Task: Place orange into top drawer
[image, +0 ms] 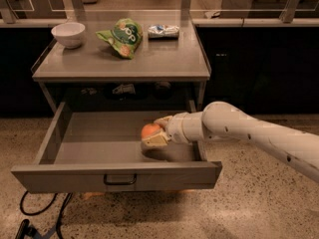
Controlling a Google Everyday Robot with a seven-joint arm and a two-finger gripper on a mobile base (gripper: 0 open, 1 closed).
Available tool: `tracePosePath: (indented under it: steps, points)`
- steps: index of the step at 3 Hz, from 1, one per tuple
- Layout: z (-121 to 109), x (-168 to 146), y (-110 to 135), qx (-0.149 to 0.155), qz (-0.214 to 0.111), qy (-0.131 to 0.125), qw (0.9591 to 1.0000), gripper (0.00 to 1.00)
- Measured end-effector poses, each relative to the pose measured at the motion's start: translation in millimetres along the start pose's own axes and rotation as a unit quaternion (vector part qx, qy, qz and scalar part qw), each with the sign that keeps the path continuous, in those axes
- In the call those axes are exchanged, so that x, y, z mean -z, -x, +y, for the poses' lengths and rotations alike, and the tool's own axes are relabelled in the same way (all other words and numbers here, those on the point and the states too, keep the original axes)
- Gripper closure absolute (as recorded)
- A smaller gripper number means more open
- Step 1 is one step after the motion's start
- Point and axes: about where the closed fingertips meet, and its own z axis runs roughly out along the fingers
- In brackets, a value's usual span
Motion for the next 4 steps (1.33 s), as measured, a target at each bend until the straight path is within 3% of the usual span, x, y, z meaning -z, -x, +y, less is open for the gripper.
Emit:
tracePosePath:
  steps: [1,4]
  points:
    - [0.0,0.0,0.0,0.0,0.0,0.0,1.0,0.81]
    - [0.1,-0.1,0.0,0.0,0.0,0.0,1.0,0.12]
